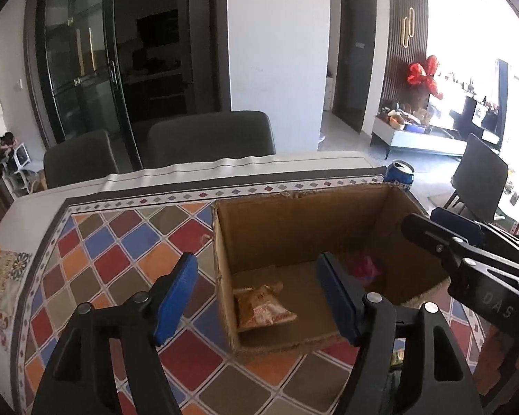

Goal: Organize snacks
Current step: 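Carry both packets into the cardboard box and open both tools, then move both tools back down to the remaining snacks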

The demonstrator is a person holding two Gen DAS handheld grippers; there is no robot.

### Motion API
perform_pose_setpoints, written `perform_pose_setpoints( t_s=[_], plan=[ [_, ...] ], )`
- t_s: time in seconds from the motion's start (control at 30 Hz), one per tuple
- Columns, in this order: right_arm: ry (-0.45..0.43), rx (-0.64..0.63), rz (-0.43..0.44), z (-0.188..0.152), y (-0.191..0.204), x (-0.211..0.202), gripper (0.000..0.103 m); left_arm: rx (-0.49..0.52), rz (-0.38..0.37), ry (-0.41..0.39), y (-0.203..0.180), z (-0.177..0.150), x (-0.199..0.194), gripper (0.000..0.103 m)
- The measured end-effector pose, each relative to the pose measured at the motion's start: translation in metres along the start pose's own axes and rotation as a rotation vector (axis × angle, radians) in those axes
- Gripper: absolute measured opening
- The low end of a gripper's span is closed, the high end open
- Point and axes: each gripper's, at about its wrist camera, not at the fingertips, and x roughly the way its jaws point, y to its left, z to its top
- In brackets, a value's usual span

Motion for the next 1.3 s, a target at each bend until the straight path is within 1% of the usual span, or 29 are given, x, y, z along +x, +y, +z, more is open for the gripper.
perform_pose_setpoints(
  t_s=[0.13, 0.5, 0.7, 0.97, 1.3],
  plan=[
    [-0.016, -0.018, 0.016, -0.006, 0.005, -0.017, 0.053, 0.031, 0.014, -0.026, -0.007, -0.008, -0.023, 0.076],
    [-0.069, -0.052, 0.063, -0.026, 0.019, -0.078, 0.053, 0.047, -0.004, -0.106, -0.012, -0.032, -0.090, 0.078],
    [-0.062, -0.066, 0.091, -0.040, 0.026, -0.099, 0.053, 0.064, 0.010, -0.132, -0.016, -0.051, -0.117, 0.080],
    [-0.054, -0.079, 0.115, -0.066, 0.031, -0.121, 0.053, 0.050, -0.014, -0.115, -0.018, -0.082, -0.137, 0.081],
    [-0.018, -0.104, 0.106, -0.101, 0.033, -0.137, 0.053, 0.055, -0.039, -0.073, -0.025, -0.121, -0.146, 0.082]
  ],
)
